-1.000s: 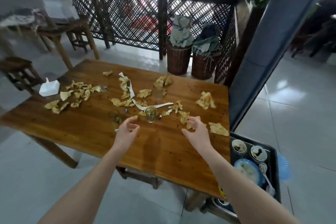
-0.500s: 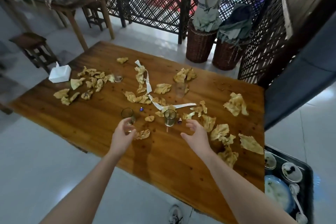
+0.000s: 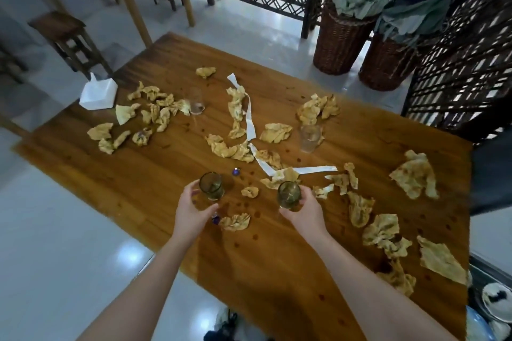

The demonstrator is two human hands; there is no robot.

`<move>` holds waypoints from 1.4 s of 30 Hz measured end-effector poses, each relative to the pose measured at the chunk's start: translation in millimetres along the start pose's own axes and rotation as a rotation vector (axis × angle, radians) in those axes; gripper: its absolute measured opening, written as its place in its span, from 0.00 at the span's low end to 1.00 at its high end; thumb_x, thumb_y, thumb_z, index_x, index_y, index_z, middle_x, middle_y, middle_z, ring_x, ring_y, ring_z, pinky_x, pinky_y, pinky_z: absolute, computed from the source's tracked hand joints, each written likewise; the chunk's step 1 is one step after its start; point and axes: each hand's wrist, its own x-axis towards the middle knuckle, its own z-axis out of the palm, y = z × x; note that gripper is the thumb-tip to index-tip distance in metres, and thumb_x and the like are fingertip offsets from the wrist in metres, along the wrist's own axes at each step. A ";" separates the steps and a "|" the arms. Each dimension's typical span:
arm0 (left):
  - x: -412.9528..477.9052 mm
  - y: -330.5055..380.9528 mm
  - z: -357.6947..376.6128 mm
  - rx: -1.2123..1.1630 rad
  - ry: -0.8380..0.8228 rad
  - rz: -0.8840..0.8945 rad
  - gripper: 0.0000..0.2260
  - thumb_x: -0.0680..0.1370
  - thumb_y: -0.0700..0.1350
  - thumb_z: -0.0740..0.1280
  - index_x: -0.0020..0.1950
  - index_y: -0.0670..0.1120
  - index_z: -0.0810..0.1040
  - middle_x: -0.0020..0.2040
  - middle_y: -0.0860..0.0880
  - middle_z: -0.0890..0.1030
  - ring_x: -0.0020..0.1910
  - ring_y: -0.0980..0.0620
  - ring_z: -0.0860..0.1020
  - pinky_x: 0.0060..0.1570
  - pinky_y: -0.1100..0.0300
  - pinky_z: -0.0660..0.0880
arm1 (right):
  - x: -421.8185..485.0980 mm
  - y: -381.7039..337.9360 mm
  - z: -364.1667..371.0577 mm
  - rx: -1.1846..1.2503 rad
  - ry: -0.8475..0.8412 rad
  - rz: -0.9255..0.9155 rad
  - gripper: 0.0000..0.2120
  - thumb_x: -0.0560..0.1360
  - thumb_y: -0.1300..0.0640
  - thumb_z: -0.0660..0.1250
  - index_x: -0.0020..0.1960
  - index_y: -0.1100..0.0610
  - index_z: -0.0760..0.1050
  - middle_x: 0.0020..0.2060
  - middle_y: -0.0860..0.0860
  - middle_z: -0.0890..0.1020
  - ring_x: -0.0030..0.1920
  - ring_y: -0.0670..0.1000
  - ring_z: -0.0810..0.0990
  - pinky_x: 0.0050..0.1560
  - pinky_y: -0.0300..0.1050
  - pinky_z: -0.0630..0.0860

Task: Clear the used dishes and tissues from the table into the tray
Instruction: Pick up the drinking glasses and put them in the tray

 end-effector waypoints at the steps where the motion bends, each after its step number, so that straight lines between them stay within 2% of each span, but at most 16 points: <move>1: 5.1 -1.5 1.3 -0.003 -0.009 -0.003 0.33 0.69 0.43 0.76 0.70 0.49 0.65 0.66 0.48 0.72 0.64 0.51 0.70 0.61 0.55 0.70 | 4.1 -1.8 3.1 -0.010 0.007 0.005 0.32 0.65 0.57 0.78 0.65 0.50 0.69 0.56 0.44 0.76 0.62 0.49 0.74 0.55 0.36 0.68; 4: 22.4 -5.4 3.9 -0.023 -0.067 -0.003 0.32 0.69 0.43 0.77 0.69 0.48 0.67 0.66 0.48 0.72 0.66 0.49 0.70 0.65 0.52 0.70 | 13.4 -8.6 9.7 -0.043 0.043 0.017 0.31 0.65 0.54 0.78 0.65 0.51 0.70 0.55 0.45 0.77 0.60 0.48 0.75 0.56 0.37 0.69; 6: 34.2 -5.3 4.0 -0.030 -0.102 0.015 0.29 0.69 0.44 0.77 0.66 0.48 0.70 0.63 0.48 0.74 0.63 0.48 0.72 0.63 0.53 0.72 | 15.5 -13.0 12.6 -0.045 0.068 0.018 0.30 0.64 0.54 0.79 0.63 0.50 0.71 0.52 0.44 0.76 0.58 0.48 0.75 0.54 0.36 0.69; 9: 51.3 -0.3 2.1 -0.008 -0.133 0.059 0.26 0.68 0.45 0.78 0.63 0.48 0.73 0.58 0.49 0.75 0.59 0.51 0.73 0.57 0.60 0.71 | 16.8 -19.4 14.5 -0.040 0.109 0.051 0.31 0.64 0.55 0.79 0.63 0.50 0.71 0.54 0.45 0.77 0.57 0.47 0.74 0.55 0.37 0.69; 12: 68.6 9.5 -2.1 -0.031 -0.167 0.098 0.26 0.67 0.46 0.79 0.62 0.50 0.74 0.58 0.52 0.75 0.58 0.53 0.73 0.57 0.60 0.71 | 14.8 -27.8 13.1 -0.061 0.177 0.051 0.31 0.63 0.53 0.80 0.63 0.52 0.71 0.53 0.46 0.74 0.55 0.47 0.73 0.57 0.40 0.71; 18: 92.3 44.6 0.7 -0.073 -0.301 0.173 0.29 0.66 0.47 0.79 0.64 0.48 0.74 0.59 0.51 0.78 0.59 0.53 0.74 0.57 0.61 0.73 | 2.1 -36.8 -3.5 -0.054 0.325 0.010 0.27 0.63 0.51 0.79 0.58 0.53 0.73 0.49 0.47 0.72 0.52 0.48 0.73 0.52 0.40 0.71; 22: 88.1 71.8 15.5 -0.063 -0.379 0.279 0.27 0.66 0.47 0.79 0.62 0.49 0.75 0.52 0.60 0.75 0.56 0.57 0.73 0.49 0.74 0.68 | -15.1 -32.2 -27.1 -0.001 0.427 0.079 0.32 0.64 0.50 0.79 0.63 0.55 0.71 0.54 0.48 0.74 0.57 0.49 0.73 0.55 0.41 0.71; 24: 81.1 85.3 27.0 -0.054 -0.435 0.308 0.27 0.66 0.48 0.79 0.62 0.48 0.74 0.53 0.59 0.76 0.55 0.57 0.73 0.48 0.75 0.68 | -27.8 -25.1 -41.5 0.029 0.463 0.107 0.33 0.64 0.49 0.79 0.64 0.55 0.71 0.54 0.47 0.74 0.57 0.49 0.74 0.52 0.40 0.71; 26: 70.4 98.4 40.3 -0.050 -0.481 0.342 0.26 0.65 0.48 0.79 0.60 0.50 0.74 0.51 0.60 0.75 0.52 0.58 0.74 0.43 0.78 0.69 | -42.4 -18.1 -55.9 0.033 0.515 0.126 0.31 0.64 0.49 0.78 0.63 0.54 0.71 0.51 0.46 0.75 0.55 0.49 0.75 0.49 0.39 0.70; 28: 58.2 110.3 55.1 -0.059 -0.558 0.352 0.26 0.66 0.47 0.79 0.60 0.50 0.74 0.52 0.57 0.77 0.53 0.57 0.75 0.45 0.75 0.71 | -56.3 -10.5 -69.8 0.047 0.569 0.147 0.30 0.64 0.49 0.78 0.61 0.55 0.72 0.50 0.47 0.76 0.54 0.49 0.76 0.50 0.41 0.73; 31: 37.1 124.8 77.7 -0.037 -0.665 0.397 0.25 0.66 0.45 0.79 0.60 0.49 0.75 0.54 0.52 0.80 0.55 0.54 0.77 0.57 0.59 0.75 | -79.8 2.4 -87.4 0.070 0.615 0.206 0.30 0.64 0.49 0.78 0.62 0.56 0.72 0.52 0.50 0.78 0.55 0.52 0.77 0.54 0.46 0.75; 33: 20.9 133.5 93.0 0.005 -0.702 0.433 0.26 0.67 0.46 0.79 0.61 0.49 0.74 0.54 0.52 0.80 0.56 0.52 0.77 0.58 0.54 0.76 | -97.0 12.7 -97.4 0.076 0.657 0.235 0.30 0.65 0.49 0.78 0.62 0.57 0.72 0.53 0.50 0.78 0.55 0.52 0.76 0.56 0.46 0.75; 35: 3.8 141.2 107.2 0.061 -0.717 0.466 0.28 0.67 0.48 0.79 0.63 0.49 0.74 0.55 0.52 0.79 0.56 0.52 0.76 0.54 0.59 0.75 | -115.7 23.6 -106.5 0.102 0.730 0.241 0.30 0.64 0.50 0.78 0.62 0.56 0.72 0.49 0.46 0.75 0.53 0.48 0.75 0.54 0.39 0.72; 37: -13.7 147.3 120.1 0.078 -0.746 0.488 0.28 0.67 0.49 0.78 0.64 0.48 0.74 0.55 0.53 0.79 0.55 0.53 0.76 0.49 0.66 0.73 | -134.7 35.4 -116.3 0.123 0.778 0.249 0.31 0.63 0.51 0.79 0.63 0.56 0.72 0.49 0.44 0.74 0.52 0.44 0.72 0.54 0.36 0.69; 40: -40.6 153.0 136.8 0.076 -0.803 0.507 0.28 0.67 0.48 0.79 0.64 0.49 0.74 0.55 0.55 0.78 0.57 0.53 0.75 0.54 0.62 0.72 | -164.0 58.3 -130.1 0.144 0.811 0.260 0.28 0.63 0.52 0.79 0.59 0.55 0.73 0.47 0.45 0.77 0.50 0.46 0.75 0.51 0.38 0.72; 42: -61.1 155.5 146.4 0.098 -0.817 0.563 0.28 0.66 0.49 0.79 0.64 0.50 0.75 0.53 0.56 0.77 0.55 0.54 0.74 0.52 0.63 0.70 | -185.5 74.4 -138.0 0.157 0.840 0.278 0.25 0.63 0.52 0.79 0.56 0.53 0.73 0.44 0.44 0.76 0.47 0.46 0.76 0.45 0.33 0.70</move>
